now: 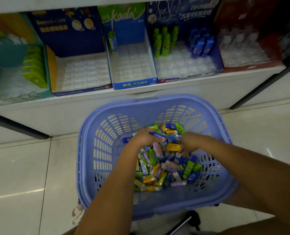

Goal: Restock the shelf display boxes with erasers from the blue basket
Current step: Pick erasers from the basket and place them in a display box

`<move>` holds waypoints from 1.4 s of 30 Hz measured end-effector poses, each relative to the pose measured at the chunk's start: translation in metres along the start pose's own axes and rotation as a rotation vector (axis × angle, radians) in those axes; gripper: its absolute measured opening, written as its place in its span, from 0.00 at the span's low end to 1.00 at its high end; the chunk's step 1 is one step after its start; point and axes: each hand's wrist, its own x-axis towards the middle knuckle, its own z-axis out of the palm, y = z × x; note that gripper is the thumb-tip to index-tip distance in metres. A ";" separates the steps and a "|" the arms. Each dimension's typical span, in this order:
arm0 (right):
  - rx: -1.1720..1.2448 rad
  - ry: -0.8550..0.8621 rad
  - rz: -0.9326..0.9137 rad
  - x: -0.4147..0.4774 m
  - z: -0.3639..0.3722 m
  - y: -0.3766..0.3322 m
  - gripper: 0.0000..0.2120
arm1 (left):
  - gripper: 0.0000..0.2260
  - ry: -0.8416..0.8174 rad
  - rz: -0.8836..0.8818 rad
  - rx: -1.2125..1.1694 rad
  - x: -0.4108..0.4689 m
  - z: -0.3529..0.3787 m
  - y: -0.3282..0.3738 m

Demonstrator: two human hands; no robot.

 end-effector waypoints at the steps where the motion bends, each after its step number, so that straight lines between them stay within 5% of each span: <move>1: 0.101 0.036 -0.052 -0.009 -0.011 0.006 0.10 | 0.15 -0.012 0.009 0.038 -0.002 -0.002 0.005; 6: 0.771 0.241 -0.370 -0.071 -0.078 0.027 0.10 | 0.08 -0.082 0.079 -0.076 -0.014 -0.008 0.037; 10: 0.903 0.421 -0.552 -0.118 -0.111 0.047 0.12 | 0.06 -0.385 0.120 -0.613 -0.034 -0.016 0.069; 13: 0.962 0.492 -0.619 -0.134 -0.120 0.059 0.16 | 0.10 -0.542 0.214 -0.754 -0.048 -0.024 0.089; 20: 0.972 0.666 -0.642 -0.149 -0.133 0.064 0.13 | 0.09 -0.374 0.343 -0.797 -0.059 -0.016 0.130; 23: 1.033 0.968 -0.520 -0.146 -0.150 0.066 0.10 | 0.08 -0.176 0.354 -0.797 -0.059 -0.014 0.148; 25: 0.979 1.197 -0.433 -0.138 -0.171 0.069 0.12 | 0.09 -0.025 0.390 -0.714 -0.059 -0.015 0.157; 28: 0.718 1.315 -0.333 -0.125 -0.211 0.076 0.17 | 0.11 0.081 0.451 -0.626 -0.063 -0.016 0.164; 32: 0.474 1.224 -0.182 -0.102 -0.248 0.086 0.18 | 0.11 0.118 0.450 -0.609 -0.066 -0.018 0.166; 42: 0.263 1.083 -0.178 -0.072 -0.275 0.083 0.19 | 0.13 0.122 0.446 -0.540 -0.059 -0.024 0.156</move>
